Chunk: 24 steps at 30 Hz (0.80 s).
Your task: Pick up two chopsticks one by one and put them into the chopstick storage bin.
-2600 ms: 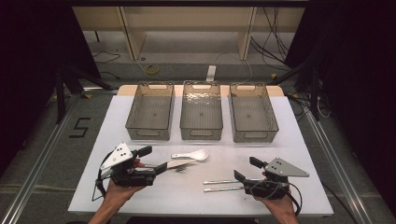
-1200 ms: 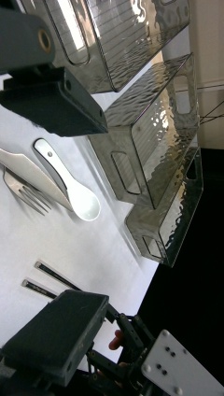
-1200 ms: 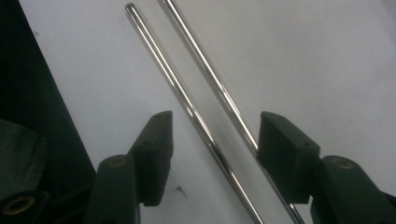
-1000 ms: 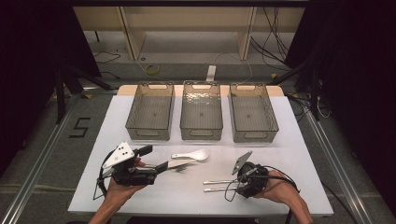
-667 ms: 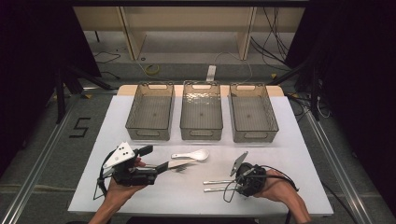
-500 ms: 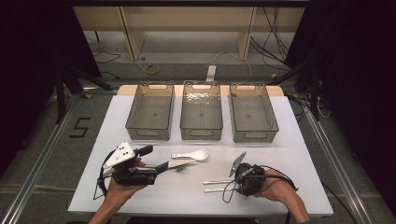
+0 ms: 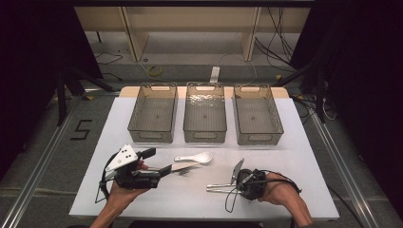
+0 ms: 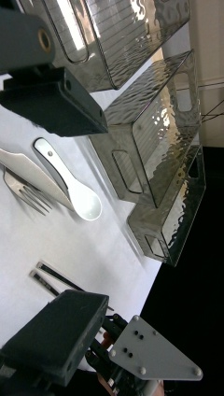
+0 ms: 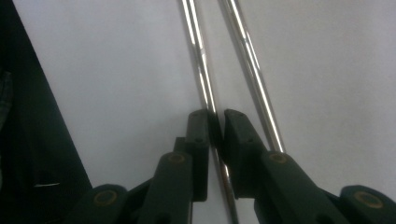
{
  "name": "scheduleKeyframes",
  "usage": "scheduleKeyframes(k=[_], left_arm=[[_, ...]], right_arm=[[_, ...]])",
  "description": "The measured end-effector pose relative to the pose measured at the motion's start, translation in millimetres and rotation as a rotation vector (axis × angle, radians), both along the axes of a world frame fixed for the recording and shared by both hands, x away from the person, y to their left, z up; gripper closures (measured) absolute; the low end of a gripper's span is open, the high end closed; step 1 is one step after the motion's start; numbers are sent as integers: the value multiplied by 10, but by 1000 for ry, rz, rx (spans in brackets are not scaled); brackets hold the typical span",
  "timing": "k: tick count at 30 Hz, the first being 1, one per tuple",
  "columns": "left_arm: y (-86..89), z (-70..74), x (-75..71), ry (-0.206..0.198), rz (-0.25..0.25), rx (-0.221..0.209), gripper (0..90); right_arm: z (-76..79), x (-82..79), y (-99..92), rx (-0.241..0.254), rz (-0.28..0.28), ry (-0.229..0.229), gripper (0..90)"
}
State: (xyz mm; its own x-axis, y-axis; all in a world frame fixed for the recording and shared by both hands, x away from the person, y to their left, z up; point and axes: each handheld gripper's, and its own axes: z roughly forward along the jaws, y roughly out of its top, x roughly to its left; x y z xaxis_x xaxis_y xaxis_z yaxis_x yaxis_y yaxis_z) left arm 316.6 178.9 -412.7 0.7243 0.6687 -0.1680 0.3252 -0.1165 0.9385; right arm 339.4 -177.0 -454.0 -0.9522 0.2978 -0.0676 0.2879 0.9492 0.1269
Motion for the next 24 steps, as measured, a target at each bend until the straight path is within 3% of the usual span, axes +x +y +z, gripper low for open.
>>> scheduleKeyframes(k=[18,24], left_arm=[[-13,-3,0,4,-11,10,146],[-26,-8,5,7,-26,20,155]], right_arm=[[4,-36,43,-24,77,-9,864],[126,-47,23,-9,72,-33,866]])
